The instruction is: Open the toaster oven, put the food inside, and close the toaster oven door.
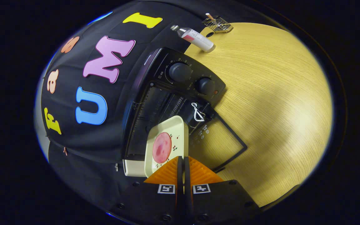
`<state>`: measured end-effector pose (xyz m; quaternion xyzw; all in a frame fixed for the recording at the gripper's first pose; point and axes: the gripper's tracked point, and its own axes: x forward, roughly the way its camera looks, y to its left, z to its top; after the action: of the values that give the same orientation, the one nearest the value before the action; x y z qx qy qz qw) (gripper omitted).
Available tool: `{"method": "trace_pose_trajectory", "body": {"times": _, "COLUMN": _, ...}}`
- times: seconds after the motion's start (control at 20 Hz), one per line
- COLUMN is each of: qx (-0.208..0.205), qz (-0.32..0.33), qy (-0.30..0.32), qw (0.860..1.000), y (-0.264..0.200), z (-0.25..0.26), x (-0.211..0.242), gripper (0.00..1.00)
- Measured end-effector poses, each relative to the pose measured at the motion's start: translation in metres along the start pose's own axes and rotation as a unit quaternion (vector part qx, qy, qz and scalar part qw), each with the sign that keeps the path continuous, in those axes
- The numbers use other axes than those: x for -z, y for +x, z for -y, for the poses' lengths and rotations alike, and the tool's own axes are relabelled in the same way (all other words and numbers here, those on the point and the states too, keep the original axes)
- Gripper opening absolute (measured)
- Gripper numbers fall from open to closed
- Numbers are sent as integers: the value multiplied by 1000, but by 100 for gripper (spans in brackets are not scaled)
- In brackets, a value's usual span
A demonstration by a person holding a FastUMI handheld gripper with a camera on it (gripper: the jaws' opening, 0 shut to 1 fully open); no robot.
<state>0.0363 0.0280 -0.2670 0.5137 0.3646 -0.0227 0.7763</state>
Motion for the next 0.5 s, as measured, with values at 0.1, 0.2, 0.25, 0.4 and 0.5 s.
{"method": "trace_pose_trajectory", "body": {"times": 0.1, "qx": 2, "qz": 16, "qy": 9, "qw": 1000, "y": 20, "z": -6, "x": -7, "gripper": 6}}
{"method": "trace_pose_trajectory", "body": {"times": 0.2, "qx": 5, "qz": 29, "qy": 16, "qw": 999, "y": 37, "z": -13, "x": -13, "gripper": 6}}
{"method": "trace_pose_trajectory", "body": {"times": 0.25, "qx": 8, "qz": 35, "qy": 18, "qw": 999, "y": 44, "z": -16, "x": -15, "gripper": 6}}
{"method": "trace_pose_trajectory", "body": {"times": 0.4, "qx": 19, "qz": 50, "qy": 21, "qw": 998, "y": 64, "z": -20, "x": -20, "gripper": 6}}
{"method": "trace_pose_trajectory", "body": {"times": 0.5, "qx": 31, "qz": 60, "qy": 12, "qw": 998, "y": 75, "z": -22, "x": -23, "gripper": 6}}
